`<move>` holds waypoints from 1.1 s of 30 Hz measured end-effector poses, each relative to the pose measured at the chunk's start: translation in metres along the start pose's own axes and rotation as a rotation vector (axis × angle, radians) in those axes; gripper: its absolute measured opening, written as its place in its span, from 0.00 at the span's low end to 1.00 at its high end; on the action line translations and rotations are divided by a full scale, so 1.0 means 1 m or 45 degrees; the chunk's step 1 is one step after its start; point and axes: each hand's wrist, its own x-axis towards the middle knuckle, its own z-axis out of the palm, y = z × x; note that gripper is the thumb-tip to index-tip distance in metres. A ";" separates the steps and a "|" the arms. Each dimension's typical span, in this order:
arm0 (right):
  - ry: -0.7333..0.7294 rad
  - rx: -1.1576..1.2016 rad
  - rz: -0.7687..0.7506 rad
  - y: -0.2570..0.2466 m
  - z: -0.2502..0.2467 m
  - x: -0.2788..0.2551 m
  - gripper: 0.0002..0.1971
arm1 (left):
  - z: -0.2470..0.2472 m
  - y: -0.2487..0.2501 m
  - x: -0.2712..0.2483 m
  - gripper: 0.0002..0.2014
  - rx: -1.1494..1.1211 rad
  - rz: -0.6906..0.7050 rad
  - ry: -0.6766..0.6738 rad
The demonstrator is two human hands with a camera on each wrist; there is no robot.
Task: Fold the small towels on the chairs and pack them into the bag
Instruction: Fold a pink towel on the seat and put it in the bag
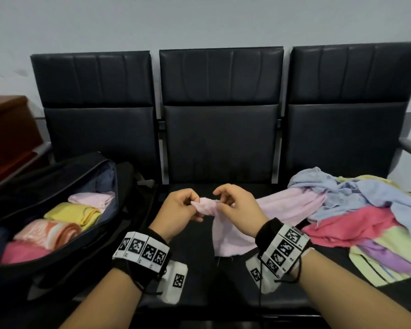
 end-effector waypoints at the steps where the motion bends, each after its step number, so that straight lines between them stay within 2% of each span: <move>1: -0.007 -0.106 -0.003 0.007 -0.003 0.001 0.17 | 0.002 0.001 0.001 0.12 -0.005 0.004 0.022; 3: -0.078 -0.264 0.009 0.019 -0.006 0.002 0.18 | 0.006 0.004 0.001 0.04 -0.007 0.035 0.041; 6: -0.138 -0.388 0.025 0.028 -0.003 0.002 0.12 | 0.008 0.006 0.002 0.11 0.199 0.172 0.097; 9: -0.068 -0.441 0.030 0.030 -0.003 0.004 0.04 | 0.005 0.010 0.004 0.13 0.370 0.259 0.220; 11: -0.068 -0.471 0.039 0.034 -0.006 0.005 0.04 | 0.001 0.011 0.005 0.13 0.384 0.284 0.246; 16: -0.116 -0.466 0.128 0.045 -0.024 0.004 0.03 | -0.007 0.012 0.006 0.13 0.342 0.362 0.189; 19: -0.039 -0.317 0.126 0.043 -0.032 0.002 0.07 | -0.006 0.009 0.011 0.12 0.439 0.311 0.219; 22: 0.049 -0.251 0.062 0.034 -0.036 -0.001 0.12 | -0.006 0.006 0.013 0.06 0.439 0.112 0.209; 24: -0.037 -0.229 0.036 0.026 -0.038 -0.004 0.10 | -0.006 0.006 0.011 0.08 0.396 0.044 0.177; 28: -0.259 -0.262 0.047 0.022 -0.034 -0.012 0.11 | -0.004 0.010 0.010 0.19 0.212 0.056 0.183; 33: -0.201 -0.143 0.102 0.034 -0.026 -0.016 0.17 | 0.002 0.017 0.006 0.17 0.110 0.049 0.130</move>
